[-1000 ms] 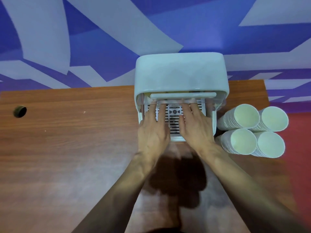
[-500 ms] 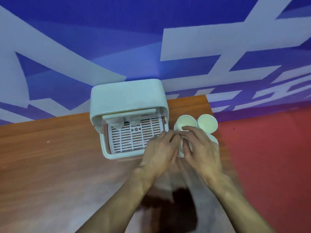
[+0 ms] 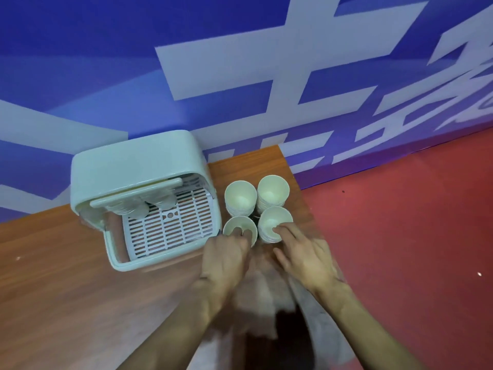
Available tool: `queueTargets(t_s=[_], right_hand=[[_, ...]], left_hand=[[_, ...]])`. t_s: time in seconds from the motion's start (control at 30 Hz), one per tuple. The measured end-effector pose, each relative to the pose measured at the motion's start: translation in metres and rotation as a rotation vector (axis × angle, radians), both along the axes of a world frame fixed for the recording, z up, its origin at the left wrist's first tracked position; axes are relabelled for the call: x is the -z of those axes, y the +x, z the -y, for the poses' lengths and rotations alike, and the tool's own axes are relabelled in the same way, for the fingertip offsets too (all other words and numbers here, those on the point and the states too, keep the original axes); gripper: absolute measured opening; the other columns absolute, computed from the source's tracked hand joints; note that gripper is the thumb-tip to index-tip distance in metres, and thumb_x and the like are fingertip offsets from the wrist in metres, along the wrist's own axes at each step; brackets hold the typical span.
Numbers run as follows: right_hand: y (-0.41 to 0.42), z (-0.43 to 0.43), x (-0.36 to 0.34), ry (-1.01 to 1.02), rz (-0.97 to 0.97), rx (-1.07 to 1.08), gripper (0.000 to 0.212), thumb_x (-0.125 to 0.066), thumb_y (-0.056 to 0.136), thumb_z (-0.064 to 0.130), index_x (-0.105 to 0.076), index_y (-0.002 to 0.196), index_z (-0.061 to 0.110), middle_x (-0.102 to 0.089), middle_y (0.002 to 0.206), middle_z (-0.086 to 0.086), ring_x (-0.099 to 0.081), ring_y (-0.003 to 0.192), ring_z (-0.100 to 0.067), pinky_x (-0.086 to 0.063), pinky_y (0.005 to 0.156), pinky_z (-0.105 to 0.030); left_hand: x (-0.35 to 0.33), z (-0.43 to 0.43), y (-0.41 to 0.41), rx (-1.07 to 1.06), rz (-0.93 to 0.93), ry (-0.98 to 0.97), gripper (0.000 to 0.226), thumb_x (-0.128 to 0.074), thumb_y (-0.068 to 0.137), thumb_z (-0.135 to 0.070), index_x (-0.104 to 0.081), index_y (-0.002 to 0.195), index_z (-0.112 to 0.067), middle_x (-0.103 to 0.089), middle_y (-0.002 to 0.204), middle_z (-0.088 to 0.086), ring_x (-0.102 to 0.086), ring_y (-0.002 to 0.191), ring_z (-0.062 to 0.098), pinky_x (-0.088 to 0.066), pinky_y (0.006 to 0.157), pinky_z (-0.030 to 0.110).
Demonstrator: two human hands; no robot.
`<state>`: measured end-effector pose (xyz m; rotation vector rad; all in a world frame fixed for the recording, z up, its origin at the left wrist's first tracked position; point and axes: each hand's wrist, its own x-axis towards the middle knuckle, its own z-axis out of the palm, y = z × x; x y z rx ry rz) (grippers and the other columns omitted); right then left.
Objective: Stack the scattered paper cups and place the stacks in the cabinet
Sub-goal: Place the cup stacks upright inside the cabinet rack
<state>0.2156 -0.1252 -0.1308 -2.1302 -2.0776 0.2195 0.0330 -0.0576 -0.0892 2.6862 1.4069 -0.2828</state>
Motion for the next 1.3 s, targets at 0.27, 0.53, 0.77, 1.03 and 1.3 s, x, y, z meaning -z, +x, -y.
queueTargets(t_s=[0.27, 0.53, 0.77, 1.03, 1.3], right_hand=[[-0.004, -0.015, 0.007, -0.017, 0.040, -0.037, 0.017, -0.070, 0.080, 0.029, -0.064, 0.097, 0.030, -0.064, 0.094, 0.008, -0.065, 0.063, -0.021, -0.029, 0.046, -0.026], [-0.005, -0.019, 0.010, -0.022, 0.080, -0.003, 0.021, -0.076, 0.067, 0.024, -0.060, 0.080, 0.025, -0.059, 0.078, 0.003, -0.063, 0.056, -0.021, -0.026, 0.044, -0.026], [-0.007, -0.011, 0.010, 0.071, 0.090, -0.001, 0.016, -0.049, 0.075, 0.031, -0.063, 0.075, 0.023, -0.060, 0.074, 0.001, -0.064, 0.054, -0.020, -0.031, 0.043, -0.028], [-0.041, 0.012, -0.034, 0.152, 0.065, 0.026, 0.015, -0.055, 0.081, 0.029, -0.068, 0.075, 0.025, -0.063, 0.072, 0.003, -0.061, 0.047, -0.021, -0.020, 0.046, -0.022], [-0.122, -0.031, -0.081, 0.317, -0.016, -0.097, 0.009, -0.078, 0.083, 0.024, -0.069, 0.083, 0.026, -0.065, 0.081, 0.005, -0.063, 0.055, -0.021, -0.037, 0.042, -0.028]], left_hand=[[0.013, -0.001, 0.006, -0.063, -0.042, -0.005, 0.044, -0.091, 0.035, -0.013, -0.056, 0.060, -0.019, -0.050, 0.052, 0.001, -0.050, 0.033, 0.027, -0.016, 0.047, 0.024], [0.028, -0.008, 0.001, -0.027, -0.127, 0.162, 0.022, -0.077, 0.057, -0.014, -0.063, 0.072, -0.021, -0.061, 0.067, 0.001, -0.057, 0.067, 0.029, -0.034, 0.080, 0.043], [0.025, -0.005, -0.011, -0.015, -0.076, 0.167, 0.018, -0.078, 0.055, -0.011, -0.065, 0.066, -0.018, -0.058, 0.062, 0.003, -0.055, 0.061, 0.028, -0.035, 0.079, 0.041], [-0.011, 0.024, -0.058, -0.106, 0.121, 0.121, 0.024, -0.082, 0.052, -0.018, -0.062, 0.065, -0.020, -0.056, 0.061, 0.000, -0.051, 0.059, 0.026, -0.033, 0.070, 0.037], [-0.063, 0.023, -0.163, -0.340, 0.248, 0.239, 0.012, -0.070, 0.080, -0.031, -0.061, 0.075, -0.024, -0.059, 0.073, -0.003, -0.054, 0.062, 0.027, -0.036, 0.050, 0.034]])
